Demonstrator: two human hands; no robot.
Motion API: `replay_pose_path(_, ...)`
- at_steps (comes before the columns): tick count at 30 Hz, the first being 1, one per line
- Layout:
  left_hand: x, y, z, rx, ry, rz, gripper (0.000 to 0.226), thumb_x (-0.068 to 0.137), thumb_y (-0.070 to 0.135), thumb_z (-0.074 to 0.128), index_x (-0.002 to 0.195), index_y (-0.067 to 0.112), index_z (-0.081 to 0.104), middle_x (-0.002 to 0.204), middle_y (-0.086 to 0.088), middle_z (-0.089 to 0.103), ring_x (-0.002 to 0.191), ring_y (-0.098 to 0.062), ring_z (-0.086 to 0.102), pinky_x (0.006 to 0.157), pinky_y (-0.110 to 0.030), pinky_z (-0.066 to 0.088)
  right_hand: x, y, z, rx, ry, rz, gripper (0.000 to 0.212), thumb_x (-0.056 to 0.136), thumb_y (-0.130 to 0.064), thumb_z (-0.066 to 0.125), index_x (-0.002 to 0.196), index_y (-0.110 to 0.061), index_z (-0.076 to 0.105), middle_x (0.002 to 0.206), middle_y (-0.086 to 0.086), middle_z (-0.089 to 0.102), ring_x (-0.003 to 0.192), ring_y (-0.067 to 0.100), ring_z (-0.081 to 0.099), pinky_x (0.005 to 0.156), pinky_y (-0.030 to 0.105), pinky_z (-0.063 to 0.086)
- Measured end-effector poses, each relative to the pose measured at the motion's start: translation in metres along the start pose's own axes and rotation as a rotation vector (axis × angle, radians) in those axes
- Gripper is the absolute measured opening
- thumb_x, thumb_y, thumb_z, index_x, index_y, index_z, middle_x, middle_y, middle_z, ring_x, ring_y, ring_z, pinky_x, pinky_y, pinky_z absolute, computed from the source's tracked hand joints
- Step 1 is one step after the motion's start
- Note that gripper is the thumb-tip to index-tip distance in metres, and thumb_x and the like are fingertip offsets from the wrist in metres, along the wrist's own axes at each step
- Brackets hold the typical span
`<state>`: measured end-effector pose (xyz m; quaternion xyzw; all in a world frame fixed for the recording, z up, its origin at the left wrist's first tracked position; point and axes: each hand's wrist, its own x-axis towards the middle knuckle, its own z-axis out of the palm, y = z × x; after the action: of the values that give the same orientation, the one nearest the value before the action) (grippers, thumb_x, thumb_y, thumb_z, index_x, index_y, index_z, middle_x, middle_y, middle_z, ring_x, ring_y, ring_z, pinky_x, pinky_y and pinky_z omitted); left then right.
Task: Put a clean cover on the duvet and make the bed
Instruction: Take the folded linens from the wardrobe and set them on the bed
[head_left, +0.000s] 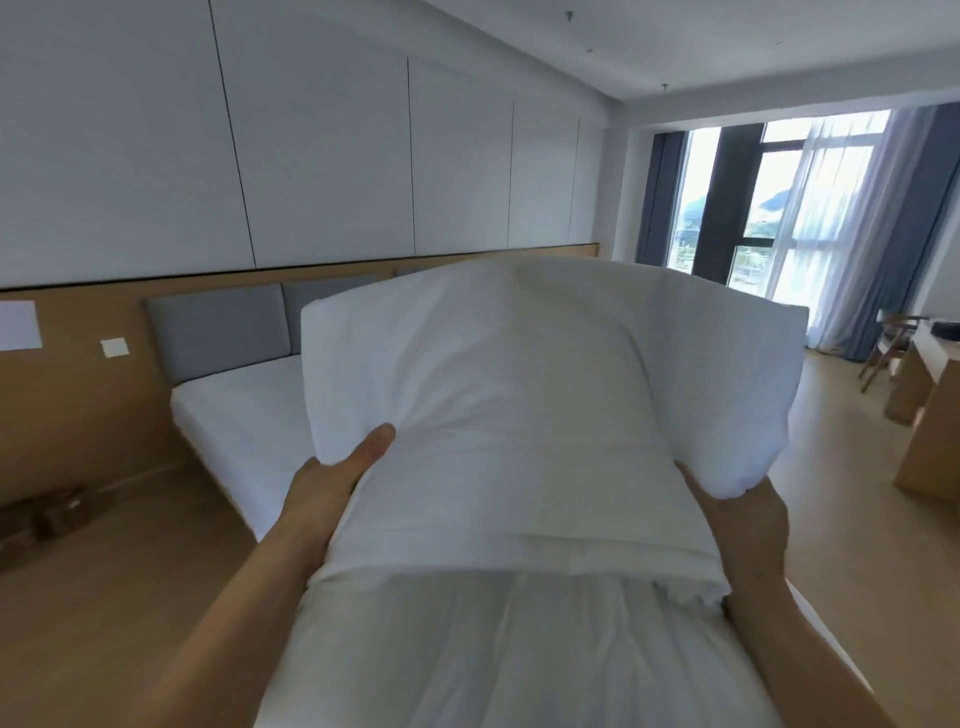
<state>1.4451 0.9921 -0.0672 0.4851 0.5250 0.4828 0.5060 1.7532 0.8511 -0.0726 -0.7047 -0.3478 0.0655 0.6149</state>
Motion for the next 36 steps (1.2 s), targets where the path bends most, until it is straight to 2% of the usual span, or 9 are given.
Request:
replay_pose_path(7, 0.134, 0.013, 0.066, 0.026, 0.139, -0.008, 0.075, 0.069, 0.068, 0.074, 0.12, 0.013, 0.061, 0.099, 0.0, 0.068, 0.087, -0.019, 0.064, 0.067, -0.029, 0.045, 0.163, 0.024, 0.109, 0.085, -0.065, -0.028, 0.107, 0.033, -0.074, 0.057, 0.112, -0.002, 0.064, 0.116, 0.021, 0.067, 0.109, 0.04, 0.061, 0.081, 0.034, 0.041)
replay_pose_path(14, 0.305, 0.019, 0.117, 0.033, 0.225, 0.03, 0.069, 0.074, 0.066, 0.071, 0.118, 0.015, 0.056, 0.094, 0.001, 0.063, 0.083, -0.019, 0.06, 0.081, -0.037, 0.044, 0.316, 0.051, 0.249, 0.168, -0.124, -0.103, 0.109, 0.028, -0.075, 0.05, 0.108, -0.002, 0.065, 0.094, 0.008, 0.062, 0.09, 0.023, 0.055, 0.079, 0.027, 0.033)
replay_pose_path(17, 0.372, 0.028, 0.137, 0.007, 0.251, 0.037, 0.076, 0.072, 0.067, 0.072, 0.125, 0.014, 0.057, 0.097, 0.002, 0.064, 0.086, -0.017, 0.061, 0.08, -0.036, 0.045, 0.382, 0.055, 0.301, 0.163, -0.146, -0.114, 0.112, 0.028, -0.073, 0.051, 0.113, 0.0, 0.063, 0.111, 0.019, 0.066, 0.107, 0.035, 0.06, 0.079, 0.027, 0.032)
replay_pose_path(21, 0.447, 0.043, 0.161, 0.018, 0.324, 0.067, 0.077, 0.076, 0.061, 0.072, 0.13, 0.01, 0.055, 0.103, -0.002, 0.062, 0.082, -0.014, 0.058, 0.085, -0.036, 0.043, 0.462, 0.063, 0.365, 0.16, -0.193, -0.104, 0.087, 0.049, -0.057, 0.063, 0.115, -0.001, 0.061, 0.116, 0.02, 0.065, 0.114, 0.039, 0.058, 0.08, 0.03, 0.032)
replay_pose_path(25, 0.518, 0.049, 0.185, 0.02, 0.371, 0.085, 0.086, 0.07, 0.066, 0.075, 0.133, 0.011, 0.057, 0.114, -0.003, 0.066, 0.097, -0.021, 0.063, 0.091, -0.039, 0.048, 0.538, 0.08, 0.433, 0.192, -0.319, -0.109, 0.06, 0.06, -0.057, 0.07, 0.099, -0.013, 0.056, 0.084, -0.003, 0.054, 0.091, 0.028, 0.053, 0.068, 0.02, 0.025)
replay_pose_path(28, 0.572, 0.047, 0.207, 0.046, 0.431, 0.106, 0.101, 0.059, 0.074, 0.077, 0.138, 0.017, 0.052, 0.12, 0.0, 0.066, 0.104, -0.022, 0.064, 0.095, -0.041, 0.05, 0.592, 0.098, 0.485, 0.259, -0.385, -0.102, 0.063, 0.059, -0.056, 0.072, 0.097, -0.008, 0.057, 0.078, -0.002, 0.051, 0.084, 0.024, 0.055, 0.057, 0.021, 0.029)
replay_pose_path(30, 0.61, 0.043, 0.226, 0.056, 0.476, 0.102, 0.108, 0.048, 0.078, 0.08, 0.135, 0.02, 0.054, 0.117, 0.003, 0.067, 0.103, -0.021, 0.065, 0.094, -0.041, 0.051, 0.634, 0.112, 0.522, 0.31, -0.436, -0.095, 0.07, 0.046, -0.063, 0.063, 0.091, -0.011, 0.055, 0.074, -0.008, 0.052, 0.072, 0.013, 0.053, 0.051, 0.01, 0.035)
replay_pose_path(32, 0.649, 0.04, 0.253, 0.051, 0.513, 0.085, 0.094, 0.05, 0.073, 0.083, 0.123, 0.02, 0.059, 0.11, 0.004, 0.069, 0.1, -0.02, 0.066, 0.086, -0.038, 0.052, 0.679, 0.128, 0.56, 0.319, -0.477, -0.063, 0.076, 0.038, -0.065, 0.057, 0.09, -0.011, 0.055, 0.074, -0.008, 0.054, 0.067, 0.01, 0.051, 0.049, 0.007, 0.033)
replay_pose_path(36, 0.725, 0.029, 0.305, 0.049, 0.588, 0.028, 0.068, 0.065, 0.061, 0.08, 0.116, 0.021, 0.059, 0.104, 0.006, 0.068, 0.095, -0.016, 0.065, 0.076, -0.03, 0.051, 0.761, 0.166, 0.626, 0.361, -0.559, 0.055, 0.079, 0.035, -0.066, 0.059, 0.093, -0.013, 0.06, 0.079, -0.005, 0.062, 0.071, 0.009, 0.056, 0.057, 0.022, 0.038)
